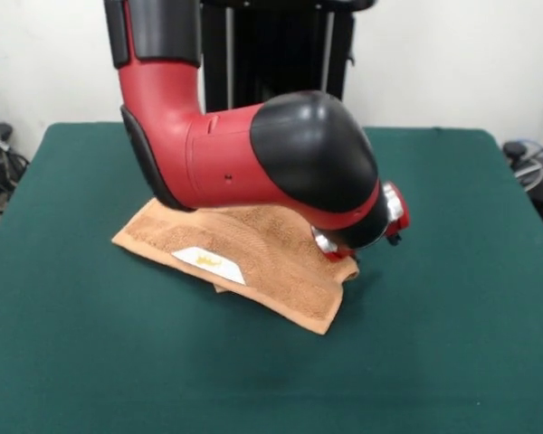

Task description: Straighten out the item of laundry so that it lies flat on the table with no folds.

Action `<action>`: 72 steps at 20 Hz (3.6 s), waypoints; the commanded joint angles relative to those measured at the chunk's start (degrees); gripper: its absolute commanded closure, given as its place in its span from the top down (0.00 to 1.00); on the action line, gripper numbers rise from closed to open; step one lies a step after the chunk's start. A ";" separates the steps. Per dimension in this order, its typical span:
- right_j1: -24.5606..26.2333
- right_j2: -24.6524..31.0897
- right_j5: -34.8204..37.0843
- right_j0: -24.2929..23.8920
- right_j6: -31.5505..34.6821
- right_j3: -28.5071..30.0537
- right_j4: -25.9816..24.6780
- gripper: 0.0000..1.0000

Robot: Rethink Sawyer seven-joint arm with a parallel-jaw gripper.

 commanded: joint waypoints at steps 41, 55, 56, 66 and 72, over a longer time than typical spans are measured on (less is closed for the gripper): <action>-0.18 -0.90 8.38 0.13 4.52 -6.83 -2.29 1.00; -5.45 -2.75 22.21 5.20 9.17 -12.21 -3.12 1.00; -5.76 -2.76 23.77 5.81 9.77 -13.30 -3.07 1.00; -5.86 -2.82 32.48 7.76 10.91 -21.07 -3.04 1.00; -5.88 -3.07 25.59 6.75 9.78 -16.19 -2.42 1.00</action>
